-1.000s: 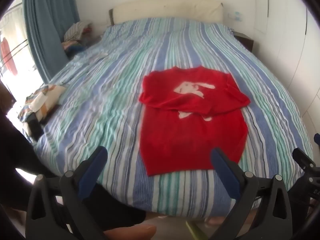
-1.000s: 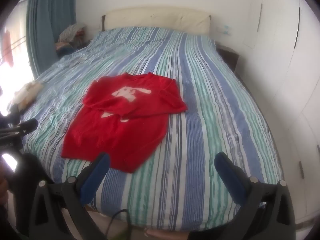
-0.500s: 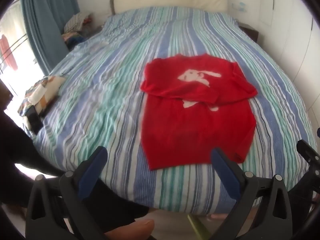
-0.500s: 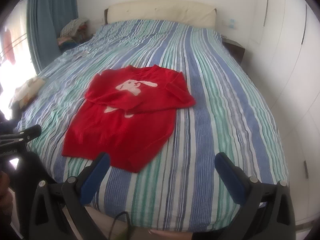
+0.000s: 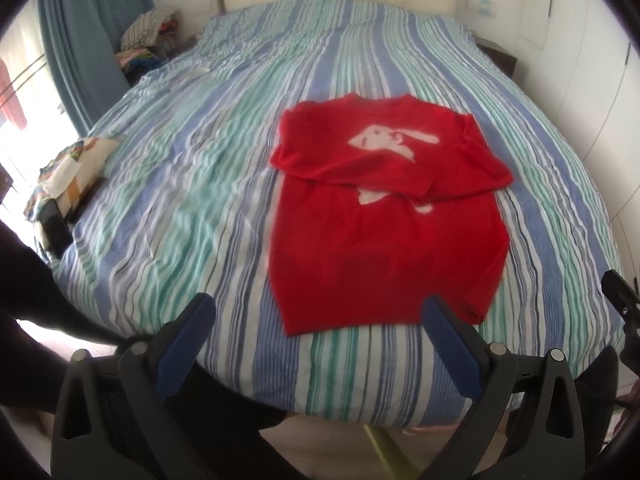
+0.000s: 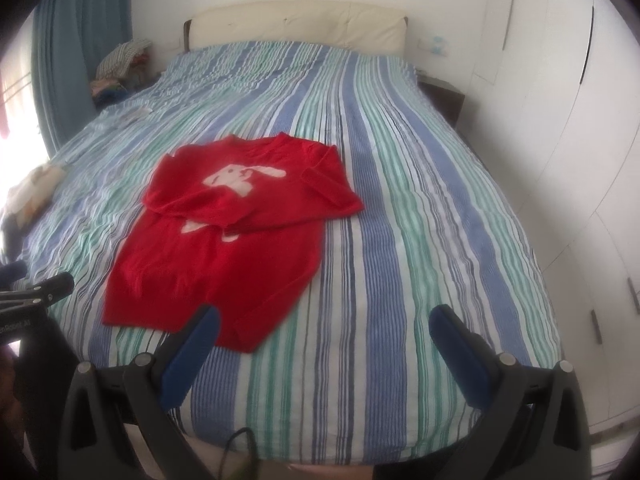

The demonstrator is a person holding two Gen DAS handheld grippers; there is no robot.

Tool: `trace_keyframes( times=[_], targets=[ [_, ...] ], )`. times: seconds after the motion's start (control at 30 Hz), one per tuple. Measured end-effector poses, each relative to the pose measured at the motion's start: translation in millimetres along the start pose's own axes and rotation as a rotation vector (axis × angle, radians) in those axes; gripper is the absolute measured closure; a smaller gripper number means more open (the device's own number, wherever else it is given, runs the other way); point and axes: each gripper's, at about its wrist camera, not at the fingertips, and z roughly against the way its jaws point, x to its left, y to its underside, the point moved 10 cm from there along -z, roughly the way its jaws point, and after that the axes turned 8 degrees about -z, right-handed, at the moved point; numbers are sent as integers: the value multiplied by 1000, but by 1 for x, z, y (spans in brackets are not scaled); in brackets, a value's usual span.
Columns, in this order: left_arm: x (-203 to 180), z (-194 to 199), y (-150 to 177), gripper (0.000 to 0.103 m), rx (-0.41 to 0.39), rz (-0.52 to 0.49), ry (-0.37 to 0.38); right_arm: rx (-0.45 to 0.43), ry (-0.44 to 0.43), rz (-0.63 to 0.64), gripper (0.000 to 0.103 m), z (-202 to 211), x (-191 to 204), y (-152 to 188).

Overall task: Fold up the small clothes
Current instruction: 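Move both tools toward the hem of the red rabbit sweater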

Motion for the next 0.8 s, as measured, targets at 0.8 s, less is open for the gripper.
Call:
trace_keyframes(
  times=[0.8],
  targets=[
    [0, 3, -3, 0, -17, -19, -53, -42, 37, 51, 0, 5, 11, -3]
  ],
)
